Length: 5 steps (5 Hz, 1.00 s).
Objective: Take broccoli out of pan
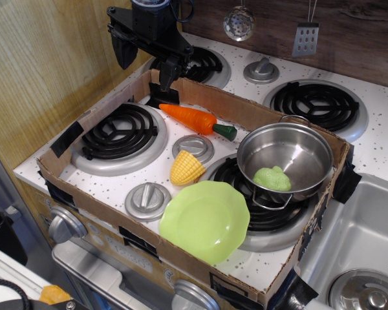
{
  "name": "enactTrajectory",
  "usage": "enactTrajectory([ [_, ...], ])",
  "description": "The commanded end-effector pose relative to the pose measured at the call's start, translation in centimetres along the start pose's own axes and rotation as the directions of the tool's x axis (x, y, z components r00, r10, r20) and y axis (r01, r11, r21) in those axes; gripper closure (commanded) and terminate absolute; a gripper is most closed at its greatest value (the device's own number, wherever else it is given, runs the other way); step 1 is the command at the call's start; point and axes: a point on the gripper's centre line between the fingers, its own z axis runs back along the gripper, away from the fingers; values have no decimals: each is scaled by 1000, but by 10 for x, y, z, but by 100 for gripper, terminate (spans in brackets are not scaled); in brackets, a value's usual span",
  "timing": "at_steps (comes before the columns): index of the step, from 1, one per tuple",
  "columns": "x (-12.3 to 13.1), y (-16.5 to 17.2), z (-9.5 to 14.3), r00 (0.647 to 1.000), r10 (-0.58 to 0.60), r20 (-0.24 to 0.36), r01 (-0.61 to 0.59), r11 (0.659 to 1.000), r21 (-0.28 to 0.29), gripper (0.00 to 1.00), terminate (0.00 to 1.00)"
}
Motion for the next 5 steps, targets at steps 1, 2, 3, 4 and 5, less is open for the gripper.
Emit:
enactTrajectory([
  [1, 0, 0, 0, 1000, 0, 0, 0, 1000, 0, 0, 0],
  [2, 4, -9, 21, 998, 57, 30, -57, 998, -5, 0, 0],
  [3, 16, -19, 45, 998, 69, -3, -69, 995, -69, 0, 0],
  [4, 20, -35, 59, 994, 110, 8, -108, 986, -124, 0, 0],
  [5, 20, -69, 62, 970, 239, 30, -230, 955, -189, 0, 0],
])
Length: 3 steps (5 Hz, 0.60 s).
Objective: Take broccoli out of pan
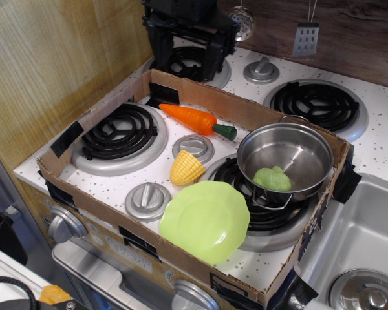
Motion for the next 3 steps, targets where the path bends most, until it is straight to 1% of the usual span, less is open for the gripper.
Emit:
enactTrajectory([
  [1, -1, -53, 10, 971, 228, 73, -221, 970, -99, 0, 0],
  [2, -16, -78, -8, 941, 331, 70, -324, 942, -89, 0, 0],
  [3, -25, -95, -22, 912, 411, -10, -411, 909, -66, 0, 0],
])
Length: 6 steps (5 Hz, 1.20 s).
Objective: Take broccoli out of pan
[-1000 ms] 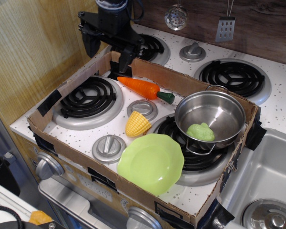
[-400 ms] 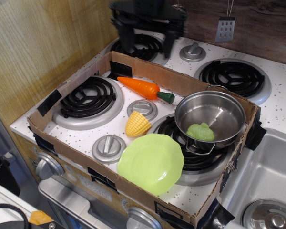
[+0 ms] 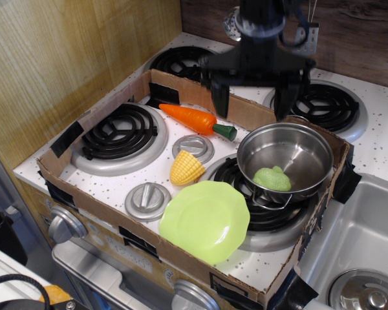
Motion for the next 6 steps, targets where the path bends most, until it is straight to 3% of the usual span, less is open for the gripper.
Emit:
enactTrajectory([
  [1, -10, -18, -17, 987, 136, -80, -134, 991, 31, 0, 0],
  [3, -15, -30, -30, 971, 177, -162, -177, 984, 14, 0, 0],
  [6, -26, -28, -46, 965, 194, -175, -201, 979, -26, 0, 0],
])
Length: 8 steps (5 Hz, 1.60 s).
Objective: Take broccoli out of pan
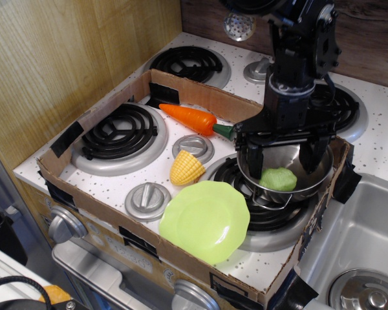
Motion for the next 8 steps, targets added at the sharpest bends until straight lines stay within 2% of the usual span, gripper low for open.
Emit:
enactTrajectory([
  [1, 5, -1, 0, 1000, 3, 22, -2, 997, -77, 0, 0],
  [2, 6, 1, -1, 1000, -4, 21, 6, 996, -92, 0, 0],
  [3, 8, 1, -3, 1000, -15, 16, 16, 994, -110, 100, 0],
  [4, 12, -1, 0, 999, -27, 21, 29, 994, -108, 100, 0],
  [6, 22, -9, 17, 998, -55, 7, 55, 985, -161, 100, 0],
  [8, 37, -7, 53, 999, -25, -41, 18, 988, -152, 100, 0],
])
